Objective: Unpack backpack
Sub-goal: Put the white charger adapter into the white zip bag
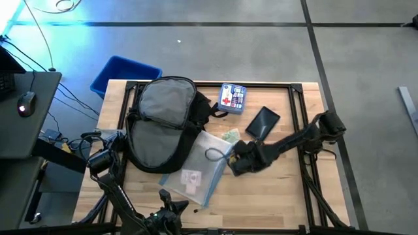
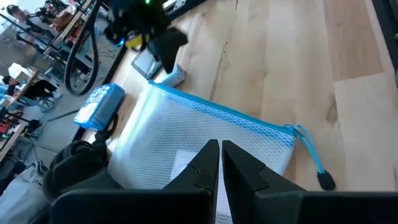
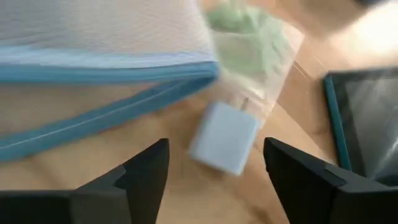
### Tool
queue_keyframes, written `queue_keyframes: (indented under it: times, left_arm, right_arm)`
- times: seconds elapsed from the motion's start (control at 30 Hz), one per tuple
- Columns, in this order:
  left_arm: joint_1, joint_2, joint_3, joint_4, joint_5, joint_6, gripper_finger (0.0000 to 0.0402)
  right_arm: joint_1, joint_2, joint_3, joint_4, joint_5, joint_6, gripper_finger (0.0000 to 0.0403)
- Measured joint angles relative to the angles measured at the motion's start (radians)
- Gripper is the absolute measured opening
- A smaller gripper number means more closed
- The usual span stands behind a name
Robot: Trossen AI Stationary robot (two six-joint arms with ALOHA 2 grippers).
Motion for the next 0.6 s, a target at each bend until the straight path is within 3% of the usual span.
queue_keyframes:
  times: [0.2,0.37,0.5,0.6]
  left_arm:
    - [0.000,0.000,0.000,0.000,0.003,0.005,0.0000]
    - [0.000,0.000,0.000,-0.001,0.004,0.008,0.0000]
    - [0.000,0.000,0.000,-0.001,0.005,0.008,0.0000]
    - [0.000,0.000,0.000,-0.001,0.005,0.008,0.0000]
  right_arm:
    - [-0.105,0.000,-0.117,0.157,-0.053,-0.051,0.0303]
    - [-0.108,0.000,-0.189,0.227,-0.074,-0.004,0.0310]
    - [-0.063,-0.002,-0.200,0.239,-0.080,0.031,0.0283]
    - [-0.010,-0.002,-0.177,0.212,-0.103,0.062,0.0229]
